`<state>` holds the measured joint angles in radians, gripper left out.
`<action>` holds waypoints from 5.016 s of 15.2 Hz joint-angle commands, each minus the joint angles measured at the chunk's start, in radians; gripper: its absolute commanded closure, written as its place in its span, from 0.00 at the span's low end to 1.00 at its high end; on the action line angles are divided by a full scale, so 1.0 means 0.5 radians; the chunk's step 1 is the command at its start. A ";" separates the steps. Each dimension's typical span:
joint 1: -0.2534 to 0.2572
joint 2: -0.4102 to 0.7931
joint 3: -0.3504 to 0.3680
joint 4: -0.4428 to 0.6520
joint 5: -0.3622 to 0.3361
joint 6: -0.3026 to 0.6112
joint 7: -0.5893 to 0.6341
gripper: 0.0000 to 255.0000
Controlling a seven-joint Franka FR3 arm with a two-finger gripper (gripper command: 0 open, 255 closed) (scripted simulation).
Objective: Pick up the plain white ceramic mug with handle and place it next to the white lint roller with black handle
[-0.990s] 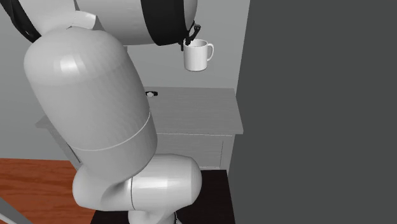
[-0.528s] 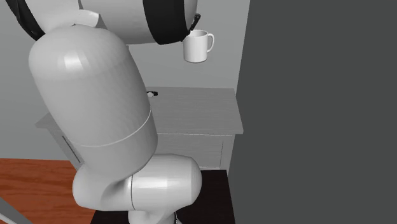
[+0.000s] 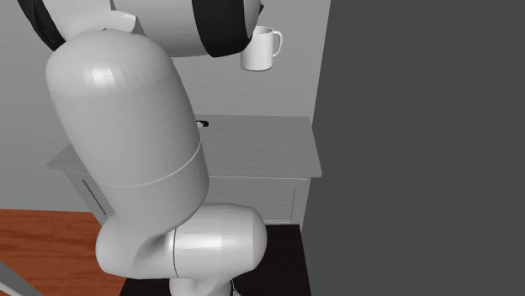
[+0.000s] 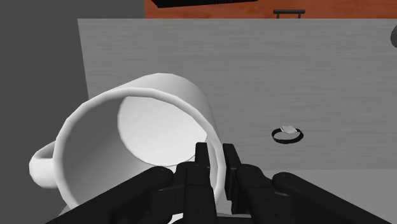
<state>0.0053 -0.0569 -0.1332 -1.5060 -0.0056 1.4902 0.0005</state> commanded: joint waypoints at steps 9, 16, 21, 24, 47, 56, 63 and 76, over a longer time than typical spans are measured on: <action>0.220 0.034 0.250 0.052 -0.005 -0.020 0.470 1.00; 0.387 0.189 0.422 0.242 -0.023 -0.059 0.805 1.00; 0.522 0.374 0.531 0.482 -0.061 -0.120 1.040 1.00; 0.614 0.524 0.589 0.685 -0.098 -0.178 1.176 1.00; 0.721 0.542 0.648 0.174 -0.118 0.343 1.370 1.00; 0.711 0.511 0.645 -0.111 -0.114 0.597 1.374 1.00; 0.708 0.516 0.643 -0.292 -0.117 0.784 1.380 1.00; 0.708 0.583 0.636 -0.554 -0.138 1.111 1.400 1.00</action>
<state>0.3587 0.2324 0.1850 -1.7716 -0.0734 2.0312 0.6986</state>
